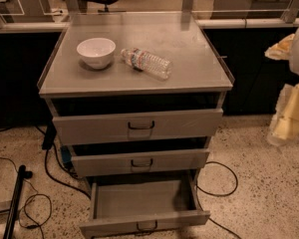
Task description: Close bottom drawer
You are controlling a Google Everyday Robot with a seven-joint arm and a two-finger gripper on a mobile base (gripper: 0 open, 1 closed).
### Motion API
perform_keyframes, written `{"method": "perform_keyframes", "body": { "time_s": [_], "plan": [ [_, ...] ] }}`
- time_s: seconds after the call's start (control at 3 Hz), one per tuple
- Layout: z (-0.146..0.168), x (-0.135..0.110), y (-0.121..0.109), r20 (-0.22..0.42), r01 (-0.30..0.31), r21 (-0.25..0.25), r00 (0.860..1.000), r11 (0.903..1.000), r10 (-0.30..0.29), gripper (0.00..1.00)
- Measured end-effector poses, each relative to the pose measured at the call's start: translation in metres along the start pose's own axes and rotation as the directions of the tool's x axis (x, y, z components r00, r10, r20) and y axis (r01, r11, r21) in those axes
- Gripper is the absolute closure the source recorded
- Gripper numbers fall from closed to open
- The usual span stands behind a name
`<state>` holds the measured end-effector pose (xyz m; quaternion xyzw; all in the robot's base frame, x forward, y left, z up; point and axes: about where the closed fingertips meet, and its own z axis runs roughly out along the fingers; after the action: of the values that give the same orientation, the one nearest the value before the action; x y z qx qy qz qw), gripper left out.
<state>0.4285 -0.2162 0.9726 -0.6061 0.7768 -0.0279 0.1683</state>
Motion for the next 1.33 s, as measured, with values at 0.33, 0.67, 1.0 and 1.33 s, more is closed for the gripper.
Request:
{"method": "perform_keyframes", "body": {
  "time_s": [0.33,0.67,1.0,1.33],
  "plan": [
    [0.019,0.008,0.026,0.085,-0.008,-0.028,0.996,0.9996,0.01,0.0],
    [0.05,0.004,0.063,0.2,-0.009,-0.065,0.98,0.9979,0.022,0.0],
    [0.089,-0.008,0.1,0.247,0.014,-0.091,0.969,0.9958,0.009,0.14],
    [0.135,-0.013,0.13,0.247,0.022,-0.11,0.969,0.9937,0.005,0.37]
  ]
}}
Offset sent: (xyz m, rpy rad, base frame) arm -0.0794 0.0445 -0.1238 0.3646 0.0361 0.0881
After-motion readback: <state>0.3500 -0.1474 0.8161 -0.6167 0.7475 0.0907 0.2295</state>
